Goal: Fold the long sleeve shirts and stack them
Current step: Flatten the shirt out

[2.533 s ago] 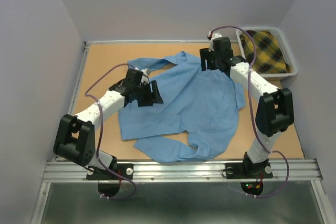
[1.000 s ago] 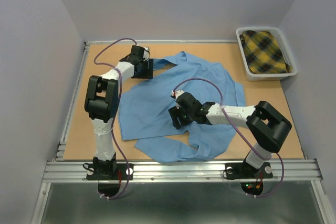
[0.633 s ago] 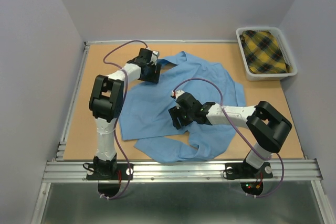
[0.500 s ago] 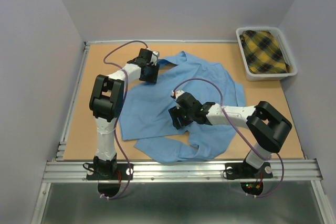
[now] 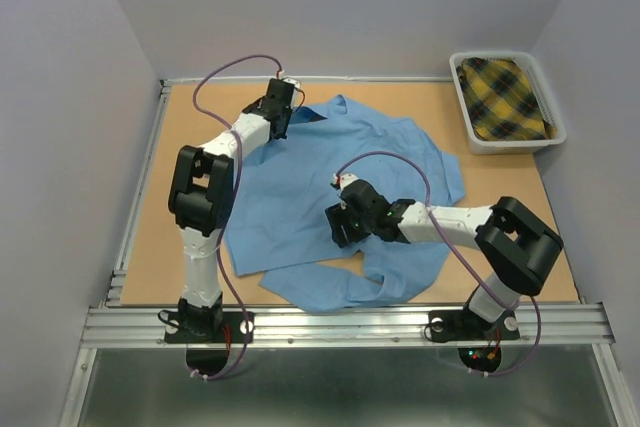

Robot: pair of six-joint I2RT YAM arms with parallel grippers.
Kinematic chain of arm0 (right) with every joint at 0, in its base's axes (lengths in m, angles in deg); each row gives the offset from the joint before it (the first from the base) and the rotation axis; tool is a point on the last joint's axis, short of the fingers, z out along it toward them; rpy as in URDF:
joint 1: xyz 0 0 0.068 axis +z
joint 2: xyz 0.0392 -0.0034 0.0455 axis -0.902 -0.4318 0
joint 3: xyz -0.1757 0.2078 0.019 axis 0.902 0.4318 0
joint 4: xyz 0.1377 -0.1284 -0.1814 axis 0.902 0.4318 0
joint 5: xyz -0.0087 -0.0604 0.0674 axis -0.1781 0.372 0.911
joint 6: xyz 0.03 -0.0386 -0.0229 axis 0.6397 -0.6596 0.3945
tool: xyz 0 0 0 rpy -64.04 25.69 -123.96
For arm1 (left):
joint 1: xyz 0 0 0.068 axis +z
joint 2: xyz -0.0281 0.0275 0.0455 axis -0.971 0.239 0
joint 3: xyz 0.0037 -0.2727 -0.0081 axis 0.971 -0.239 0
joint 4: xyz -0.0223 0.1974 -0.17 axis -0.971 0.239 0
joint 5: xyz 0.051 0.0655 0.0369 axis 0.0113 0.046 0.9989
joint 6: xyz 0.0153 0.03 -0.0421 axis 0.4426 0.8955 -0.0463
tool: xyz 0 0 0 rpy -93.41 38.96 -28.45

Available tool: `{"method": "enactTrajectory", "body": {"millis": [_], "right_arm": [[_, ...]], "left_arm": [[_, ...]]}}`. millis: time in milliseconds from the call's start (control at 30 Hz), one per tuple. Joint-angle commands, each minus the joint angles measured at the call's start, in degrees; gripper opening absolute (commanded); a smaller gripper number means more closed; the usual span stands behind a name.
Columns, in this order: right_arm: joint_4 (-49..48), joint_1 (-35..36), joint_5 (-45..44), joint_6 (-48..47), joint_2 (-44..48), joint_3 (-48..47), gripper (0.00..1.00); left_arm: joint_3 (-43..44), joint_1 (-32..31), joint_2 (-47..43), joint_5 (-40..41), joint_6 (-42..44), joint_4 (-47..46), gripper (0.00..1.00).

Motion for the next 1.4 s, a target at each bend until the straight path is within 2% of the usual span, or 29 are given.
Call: {"method": "enactTrajectory", "body": {"millis": [0, 33, 100, 267, 400, 467, 633, 733, 767, 933, 1067, 1200, 1367], "right_arm": [[10.15, 0.10, 0.03, 2.09, -1.17, 5.20, 0.68], [10.24, 0.10, -0.24, 2.44, -1.17, 5.29, 0.68], [10.42, 0.10, 0.20, 2.44, -1.17, 5.38, 0.68], [10.86, 0.10, 0.81, 2.35, -0.47, 4.24, 0.68], [11.91, 0.10, 1.69, 1.83, 1.73, 2.49, 0.69], [12.61, 0.10, 1.52, 1.56, 2.96, 1.17, 0.70], [16.56, -0.25, -3.48, -0.37, 6.57, -5.86, 0.72], [19.90, -2.53, -6.30, -2.04, 6.13, -10.78, 0.72], [20.35, -3.32, -6.92, -2.22, 6.13, -11.75, 0.72], [20.79, -13.77, -7.63, -2.48, 5.43, -15.80, 0.72], [20.62, -21.16, -7.09, -1.61, 1.04, -18.61, 0.72], [19.56, -27.30, -6.14, 0.24, -2.13, -19.50, 0.72], [14.13, -31.53, -4.64, 2.69, -3.54, -14.67, 0.72]], "left_arm": [[4.37, -3.71, -8.93, 16.43, 9.04, -3.76, 0.00], [3.93, -4.42, -9.37, 20.63, 10.36, -4.99, 0.00], [1.83, -6.35, -10.60, 23.91, 14.23, -9.72, 0.02], [2.34, -6.80, -8.94, 31.82, 15.38, -12.04, 0.24], [2.17, -6.97, -11.12, 31.05, 11.19, -10.38, 0.82], [1.82, -6.89, -12.71, 30.25, 7.57, -8.01, 0.90], [0.25, -6.89, -18.24, 25.25, -7.71, 5.00, 0.92], [-4.75, -6.89, -22.46, 19.02, -13.96, 9.40, 0.92], [-9.03, -6.89, -25.17, 17.35, -17.98, 9.58, 0.92], [-24.78, -6.89, -32.66, 6.11, -27.06, 4.15, 0.89], [-36.38, -6.19, -33.63, -0.32, -32.78, -0.16, 0.89], [-39.93, -3.82, -29.95, -3.23, -34.63, -3.50, 0.89], [-37.74, 1.19, -23.62, -4.29, -33.84, -4.04, 0.89]]}}
